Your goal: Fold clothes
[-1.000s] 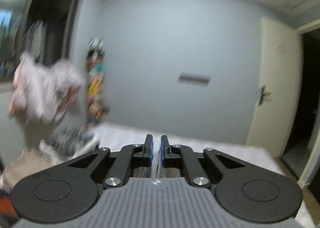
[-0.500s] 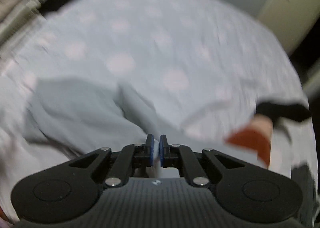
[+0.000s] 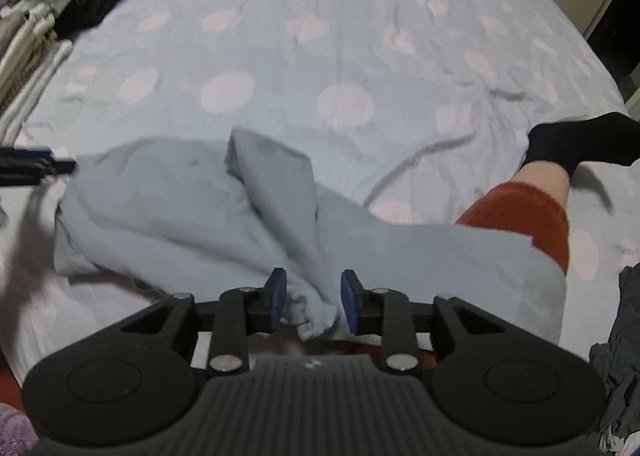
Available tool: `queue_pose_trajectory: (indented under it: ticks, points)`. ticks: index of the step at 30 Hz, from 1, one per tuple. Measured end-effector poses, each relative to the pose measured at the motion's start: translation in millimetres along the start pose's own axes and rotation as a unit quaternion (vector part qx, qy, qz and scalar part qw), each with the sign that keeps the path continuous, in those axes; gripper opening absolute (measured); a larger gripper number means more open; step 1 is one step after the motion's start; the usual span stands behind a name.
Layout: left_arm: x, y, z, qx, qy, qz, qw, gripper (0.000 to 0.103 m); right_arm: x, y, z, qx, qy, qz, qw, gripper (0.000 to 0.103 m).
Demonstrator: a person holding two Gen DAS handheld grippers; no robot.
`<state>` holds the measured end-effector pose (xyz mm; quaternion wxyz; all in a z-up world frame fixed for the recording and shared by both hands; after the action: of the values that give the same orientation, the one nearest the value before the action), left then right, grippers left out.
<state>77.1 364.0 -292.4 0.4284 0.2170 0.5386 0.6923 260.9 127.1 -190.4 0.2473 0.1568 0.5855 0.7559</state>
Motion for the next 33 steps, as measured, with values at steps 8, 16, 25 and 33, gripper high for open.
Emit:
queue_pose_trajectory:
  ticks: [8,16,25,33]
  points:
    - [-17.3,-22.8,-2.9,-0.034,-0.004,0.044,0.9985,0.073,-18.7,10.8,11.5,-0.021,-0.039,0.025,0.999,0.04]
    - [-24.7,5.7,8.3,-0.077,0.018,0.036,0.9962,0.014,-54.8,1.9,23.2,-0.021,-0.096,0.006,0.995,0.041]
    - [47.3,109.8,31.0,-0.162,0.067,0.104,0.9789,0.012,-99.9,3.2,27.1,-0.033,-0.162,-0.006,0.986,0.042]
    - [100.0,139.6,31.4,-0.181,0.11,0.174,0.9616,0.012,-146.7,14.8,13.7,-0.04,-0.22,-0.016,0.974,0.043]
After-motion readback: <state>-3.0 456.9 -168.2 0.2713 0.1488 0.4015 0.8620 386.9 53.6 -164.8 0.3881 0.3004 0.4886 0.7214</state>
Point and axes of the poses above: each gripper's, at about its wrist camera, not at the fingertips, and y roughly against the way its jaws point, x to its left, z to its top, the point moved 10 cm from there along -y, roughly the way its jaws point, and after that the axes turned 11 degrees about x, right-handed, at the moved point
